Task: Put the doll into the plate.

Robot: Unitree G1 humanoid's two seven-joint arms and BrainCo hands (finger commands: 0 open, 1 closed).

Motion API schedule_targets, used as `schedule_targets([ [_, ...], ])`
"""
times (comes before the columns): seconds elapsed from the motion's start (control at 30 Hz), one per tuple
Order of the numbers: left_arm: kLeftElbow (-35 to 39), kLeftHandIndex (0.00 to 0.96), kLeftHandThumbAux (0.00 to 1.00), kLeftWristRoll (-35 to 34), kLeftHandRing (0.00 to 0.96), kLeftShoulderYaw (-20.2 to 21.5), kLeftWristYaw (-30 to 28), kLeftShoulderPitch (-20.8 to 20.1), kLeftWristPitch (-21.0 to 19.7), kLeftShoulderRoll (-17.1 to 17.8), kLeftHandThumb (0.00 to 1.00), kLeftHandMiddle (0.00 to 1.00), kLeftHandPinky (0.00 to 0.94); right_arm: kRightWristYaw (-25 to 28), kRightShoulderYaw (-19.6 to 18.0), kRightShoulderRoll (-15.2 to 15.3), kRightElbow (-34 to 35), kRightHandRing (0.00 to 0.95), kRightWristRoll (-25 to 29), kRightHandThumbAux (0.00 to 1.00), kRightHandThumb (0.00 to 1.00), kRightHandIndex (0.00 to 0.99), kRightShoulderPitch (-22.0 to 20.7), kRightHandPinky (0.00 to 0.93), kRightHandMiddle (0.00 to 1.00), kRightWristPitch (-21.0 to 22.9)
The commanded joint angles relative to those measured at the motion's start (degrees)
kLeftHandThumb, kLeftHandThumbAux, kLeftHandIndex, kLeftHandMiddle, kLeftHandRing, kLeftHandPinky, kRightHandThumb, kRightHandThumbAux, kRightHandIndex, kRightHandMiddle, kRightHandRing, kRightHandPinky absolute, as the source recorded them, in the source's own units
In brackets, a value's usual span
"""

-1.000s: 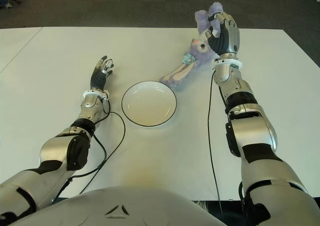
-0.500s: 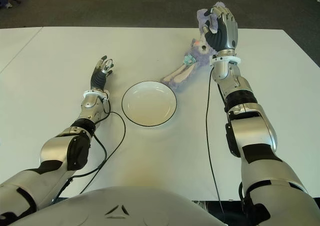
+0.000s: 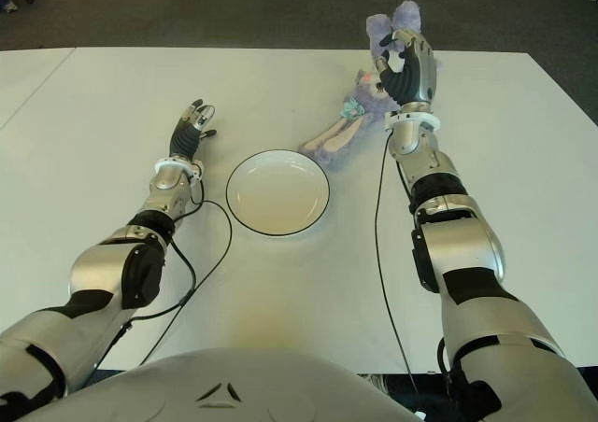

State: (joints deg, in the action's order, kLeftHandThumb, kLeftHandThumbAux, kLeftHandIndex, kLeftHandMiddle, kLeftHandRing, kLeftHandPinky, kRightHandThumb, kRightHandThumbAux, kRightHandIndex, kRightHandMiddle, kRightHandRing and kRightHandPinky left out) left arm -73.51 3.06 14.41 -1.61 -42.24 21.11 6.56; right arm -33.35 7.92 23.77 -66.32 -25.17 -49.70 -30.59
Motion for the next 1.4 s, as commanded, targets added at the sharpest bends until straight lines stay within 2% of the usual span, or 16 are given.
schedule_targets([
  [0.03, -4.5, 0.026, 0.451, 1.5, 0.066, -1.0, -1.7, -2.2, -9.4, 3.1, 0.0, 0.077, 0.033, 1.9, -3.1, -5.3, -5.9, 0.862, 4.6, 0.715, 0.696, 0.439, 0.1, 0.849, 0.854, 1.8],
  [0.17, -4.4, 0.015, 0.458, 1.6, 0.056, -1.2, -2.5, -5.2, -10.2, 4.8, 0.0, 0.069, 0.028, 4.2, -5.3, -6.4, -7.2, 0.86, 7.3, 0.716, 0.697, 0.439, -0.3, 0.836, 0.853, 2.0],
  [0.23, -4.3, 0.008, 0.458, 2.1, 0.054, -1.7, -3.3, -7.5, -10.4, 6.2, 0.0, 0.065, 0.037, 6.6, -7.5, -7.3, -7.7, 0.854, 10.0, 0.715, 0.698, 0.439, -0.3, 0.829, 0.847, 2.2],
  [0.4, -4.2, 0.001, 0.454, 4.0, 0.055, -3.7, -3.9, -10.2, -9.4, 8.1, 0.0, 0.063, 0.055, 9.4, -10.9, -9.2, -8.2, 0.833, 13.8, 0.714, 0.699, 0.438, -0.2, 0.805, 0.823, 2.8],
  [0.5, -4.1, 0.003, 0.45, 5.0, 0.061, -4.7, -4.2, -12.1, -8.8, 8.7, 0.0, 0.069, 0.063, 9.7, -12.3, -10.2, -8.2, 0.812, 15.2, 0.715, 0.698, 0.435, -0.3, 0.79, 0.799, 3.8],
  [0.6, -3.6, 0.0, 0.436, 5.5, 0.069, -5.9, -6.7, -16.0, -8.3, 9.3, 0.0, 0.077, 0.04, 8.9, -13.3, -11.4, -8.3, 0.785, 16.1, 0.718, 0.694, 0.429, -0.2, 0.775, 0.763, 5.4],
  [0.73, -3.4, 0.0, 0.432, 5.8, 0.069, -6.8, -8.6, -17.3, -7.6, 9.5, 0.0, 0.076, 0.024, 8.1, -13.7, -12.2, -8.3, 0.772, 16.2, 0.719, 0.691, 0.427, -0.2, 0.761, 0.749, 6.7],
  [0.87, -3.5, 0.0, 0.43, 6.5, 0.059, -8.3, -9.9, -18.4, -7.1, 9.2, 0.0, 0.066, 0.015, 7.3, -14.1, -12.9, -8.5, 0.721, 16.3, 0.72, 0.686, 0.425, -0.3, 0.69, 0.705, 8.1],
  [0.97, -3.8, 0.0, 0.434, 7.8, 0.043, -9.7, -10.4, -19.0, -7.1, 8.6, 0.0, 0.05, 0.029, 6.4, -14.3, -13.3, -9.0, 0.604, 16.2, 0.72, 0.683, 0.421, -0.5, 0.54, 0.594, 10.2],
  [1.03, -4.0, 0.0, 0.434, 8.4, 0.039, -10.5, -10.1, -19.1, -7.2, 7.8, 0.0, 0.044, 0.028, 5.8, -14.4, -13.5, -9.2, 0.548, 16.2, 0.719, 0.682, 0.419, -0.6, 0.477, 0.537, 11.2],
  [1.07, -4.0, 0.0, 0.432, 8.6, 0.034, -10.8, -9.9, -19.1, -7.2, 7.4, 0.0, 0.041, 0.026, 5.5, -14.4, -13.6, -9.2, 0.49, 16.2, 0.719, 0.681, 0.417, -0.7, 0.427, 0.478, 11.6],
  [1.4, -3.8, 0.0, 0.42, 9.4, 0.053, -12.5, -11.0, -19.2, -6.4, 5.6, 0.0, 0.06, 0.043, 3.2, -14.6, -14.7, -9.0, 0.391, 15.9, 0.717, 0.686, 0.413, -0.8, 0.339, 0.368, 11.7],
])
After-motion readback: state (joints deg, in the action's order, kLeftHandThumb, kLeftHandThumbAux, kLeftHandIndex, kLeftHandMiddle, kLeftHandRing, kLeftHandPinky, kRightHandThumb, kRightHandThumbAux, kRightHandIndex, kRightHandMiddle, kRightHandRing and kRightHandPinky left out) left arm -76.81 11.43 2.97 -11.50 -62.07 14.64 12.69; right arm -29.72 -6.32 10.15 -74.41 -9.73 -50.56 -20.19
